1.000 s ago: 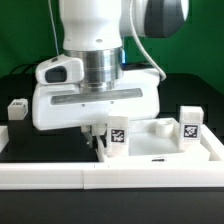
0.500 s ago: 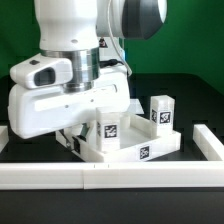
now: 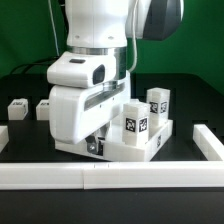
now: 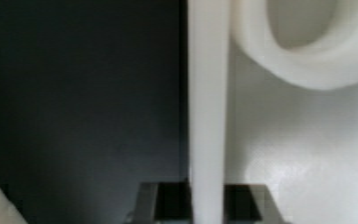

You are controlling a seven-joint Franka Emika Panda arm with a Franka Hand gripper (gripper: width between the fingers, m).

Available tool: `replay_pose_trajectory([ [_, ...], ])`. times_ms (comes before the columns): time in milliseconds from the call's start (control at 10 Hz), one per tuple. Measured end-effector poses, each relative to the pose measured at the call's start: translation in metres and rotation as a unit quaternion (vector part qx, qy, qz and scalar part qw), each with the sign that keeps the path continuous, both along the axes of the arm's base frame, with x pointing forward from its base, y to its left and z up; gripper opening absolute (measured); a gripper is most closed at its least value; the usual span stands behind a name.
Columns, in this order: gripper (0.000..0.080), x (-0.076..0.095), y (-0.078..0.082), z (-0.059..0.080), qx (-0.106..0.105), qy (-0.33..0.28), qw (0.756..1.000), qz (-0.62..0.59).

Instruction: Assemble square table

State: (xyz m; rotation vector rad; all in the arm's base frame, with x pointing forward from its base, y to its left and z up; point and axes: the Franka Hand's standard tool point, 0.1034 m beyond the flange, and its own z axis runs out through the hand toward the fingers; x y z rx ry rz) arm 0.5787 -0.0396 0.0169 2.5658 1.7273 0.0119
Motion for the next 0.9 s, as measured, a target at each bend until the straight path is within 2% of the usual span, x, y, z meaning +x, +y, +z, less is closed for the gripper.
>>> replay_pose_trajectory([
  [100, 0.0058, 0.001, 0.002, 0.000, -0.003, 0.001, 1.000, 0.014],
  [300, 0.0059, 0.011, 0.031, -0.003, -0.008, 0.004, 0.997, 0.077],
  [400, 0.0061, 0.018, 0.048, -0.003, -0.004, 0.003, 0.997, 0.081],
  [500, 0.0061, 0.023, 0.057, -0.002, -0.007, 0.003, 0.991, 0.136],
  [900, 0.0061, 0.023, 0.044, -0.003, -0.025, 0.011, 0.969, 0.245],
])
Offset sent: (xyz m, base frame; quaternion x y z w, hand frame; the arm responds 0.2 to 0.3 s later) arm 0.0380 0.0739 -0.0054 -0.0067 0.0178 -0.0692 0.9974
